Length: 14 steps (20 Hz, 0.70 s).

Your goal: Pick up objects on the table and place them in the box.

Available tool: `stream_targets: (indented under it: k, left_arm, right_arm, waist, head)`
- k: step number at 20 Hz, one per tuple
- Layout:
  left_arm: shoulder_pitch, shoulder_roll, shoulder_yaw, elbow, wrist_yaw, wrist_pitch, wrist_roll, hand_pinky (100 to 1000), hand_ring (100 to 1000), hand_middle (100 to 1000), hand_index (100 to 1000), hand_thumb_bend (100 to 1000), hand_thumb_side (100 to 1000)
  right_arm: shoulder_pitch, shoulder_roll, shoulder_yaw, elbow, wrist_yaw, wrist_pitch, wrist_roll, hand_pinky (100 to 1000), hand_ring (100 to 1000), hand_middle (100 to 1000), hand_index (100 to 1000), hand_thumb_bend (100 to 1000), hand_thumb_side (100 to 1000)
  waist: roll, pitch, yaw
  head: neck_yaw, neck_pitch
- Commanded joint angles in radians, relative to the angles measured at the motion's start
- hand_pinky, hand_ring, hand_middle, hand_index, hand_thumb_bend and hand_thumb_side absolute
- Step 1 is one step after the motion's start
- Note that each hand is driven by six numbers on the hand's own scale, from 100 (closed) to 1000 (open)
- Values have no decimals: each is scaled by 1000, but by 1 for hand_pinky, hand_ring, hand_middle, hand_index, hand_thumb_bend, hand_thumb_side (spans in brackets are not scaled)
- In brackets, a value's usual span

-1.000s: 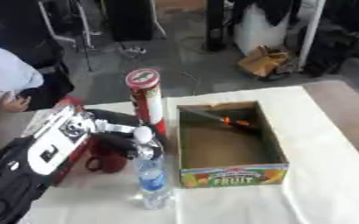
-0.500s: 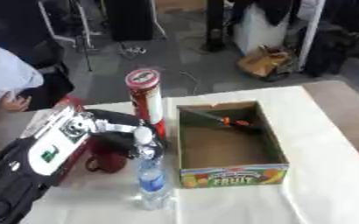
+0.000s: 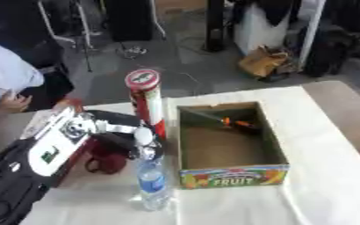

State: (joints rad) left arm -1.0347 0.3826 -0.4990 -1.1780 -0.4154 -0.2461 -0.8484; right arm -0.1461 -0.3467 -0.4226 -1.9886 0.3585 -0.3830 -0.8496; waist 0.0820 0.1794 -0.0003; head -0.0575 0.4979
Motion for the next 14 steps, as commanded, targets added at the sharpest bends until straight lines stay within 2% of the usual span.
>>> stream_targets:
  k: [1, 7, 14]
  left_arm:
    - [2, 11, -4, 8, -6, -61, -59, 425, 583, 687, 821, 100, 1000]
    - [2, 7, 1, 10, -18, -66, -59, 366, 534, 638, 785, 100, 1000]
    - [5, 6, 4, 14, -29, -70, -59, 338, 514, 623, 772, 100, 1000]
  right_arm:
    - [-10, -19, -3, -11, -8, -62, -57, 746, 839, 699, 740, 100, 1000]
    - [-11, -21, -1, -11, -11, -65, -57, 747, 839, 699, 740, 100, 1000]
    - [-13, -23, -1, -11, -14, -67, -57, 747, 838, 700, 739, 100, 1000]
  waist:
    - [-9, -8, -1]
    - [-11, -10, 0]
    - [-12, -10, 0]
  head:
    - [-5, -6]
    - [-7, -7]
    - [-8, -8]
